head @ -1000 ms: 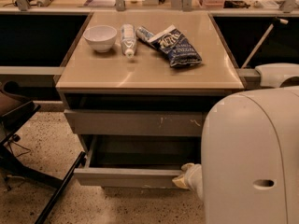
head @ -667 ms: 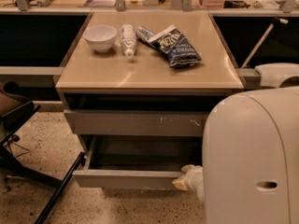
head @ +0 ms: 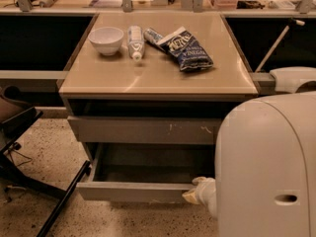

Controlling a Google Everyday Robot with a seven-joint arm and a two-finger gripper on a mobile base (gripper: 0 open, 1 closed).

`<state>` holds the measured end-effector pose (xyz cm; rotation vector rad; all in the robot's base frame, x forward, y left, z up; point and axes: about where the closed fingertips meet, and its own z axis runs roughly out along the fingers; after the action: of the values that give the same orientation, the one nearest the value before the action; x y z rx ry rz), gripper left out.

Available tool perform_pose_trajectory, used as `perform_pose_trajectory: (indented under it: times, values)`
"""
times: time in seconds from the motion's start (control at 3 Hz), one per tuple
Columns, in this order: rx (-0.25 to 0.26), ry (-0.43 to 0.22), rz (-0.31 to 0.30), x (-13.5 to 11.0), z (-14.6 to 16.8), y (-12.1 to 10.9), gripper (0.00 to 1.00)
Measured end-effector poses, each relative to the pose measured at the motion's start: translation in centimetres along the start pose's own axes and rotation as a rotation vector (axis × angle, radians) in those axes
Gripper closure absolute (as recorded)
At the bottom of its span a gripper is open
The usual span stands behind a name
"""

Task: Open middle drawer

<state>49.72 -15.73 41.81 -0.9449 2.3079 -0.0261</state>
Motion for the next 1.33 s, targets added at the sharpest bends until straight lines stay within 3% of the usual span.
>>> perform_pose_trajectory:
  times: [1.33]
  values:
    - [-0.007, 0.031, 0.015, 1.2, -1.0, 1.3, 1.00]
